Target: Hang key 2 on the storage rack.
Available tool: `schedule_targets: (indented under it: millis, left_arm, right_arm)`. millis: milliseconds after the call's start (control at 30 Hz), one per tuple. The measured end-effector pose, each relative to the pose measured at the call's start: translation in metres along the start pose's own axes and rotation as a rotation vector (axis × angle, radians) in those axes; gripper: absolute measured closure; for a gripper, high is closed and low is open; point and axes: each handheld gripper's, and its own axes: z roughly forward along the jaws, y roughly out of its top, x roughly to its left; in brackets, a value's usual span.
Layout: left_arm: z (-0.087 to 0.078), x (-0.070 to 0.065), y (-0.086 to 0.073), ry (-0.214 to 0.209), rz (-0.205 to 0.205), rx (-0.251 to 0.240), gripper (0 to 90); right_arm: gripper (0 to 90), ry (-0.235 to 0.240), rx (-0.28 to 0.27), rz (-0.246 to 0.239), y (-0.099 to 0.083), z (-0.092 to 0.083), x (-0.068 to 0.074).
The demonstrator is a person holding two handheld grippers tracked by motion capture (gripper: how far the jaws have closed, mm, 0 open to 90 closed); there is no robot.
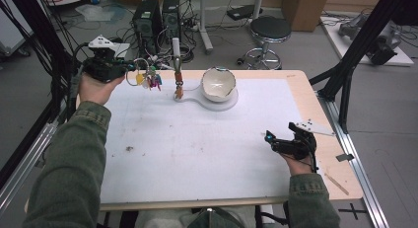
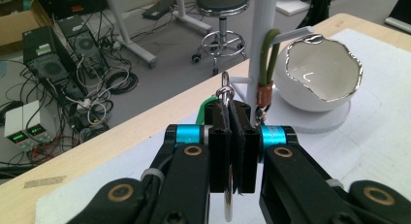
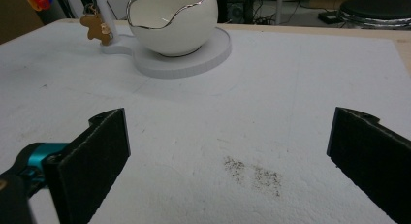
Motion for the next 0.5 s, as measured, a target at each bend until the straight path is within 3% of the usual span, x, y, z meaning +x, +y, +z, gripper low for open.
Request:
schedule_targets:
  millis: [167, 400, 500]
  left_arm:
    - [0.010, 0.003, 0.001, -0.008, -0.016, -0.001, 86.8]
    - [0.021, 0.013, -0.002, 0.030, -0.059, 0.007, 86.7]
    - [0.023, 0.014, -0.002, 0.030, -0.101, -0.002, 86.8]
  right_arm:
    - [0.6, 0.002, -0.002, 0.001, 0.000, 0.000, -0.001]
    - [0.6, 0.008, -0.002, 0.009, 0.000, -0.001, -0.001]
    - [0.6, 0.008, -0.005, 0.007, 0.000, -0.001, -0.002]
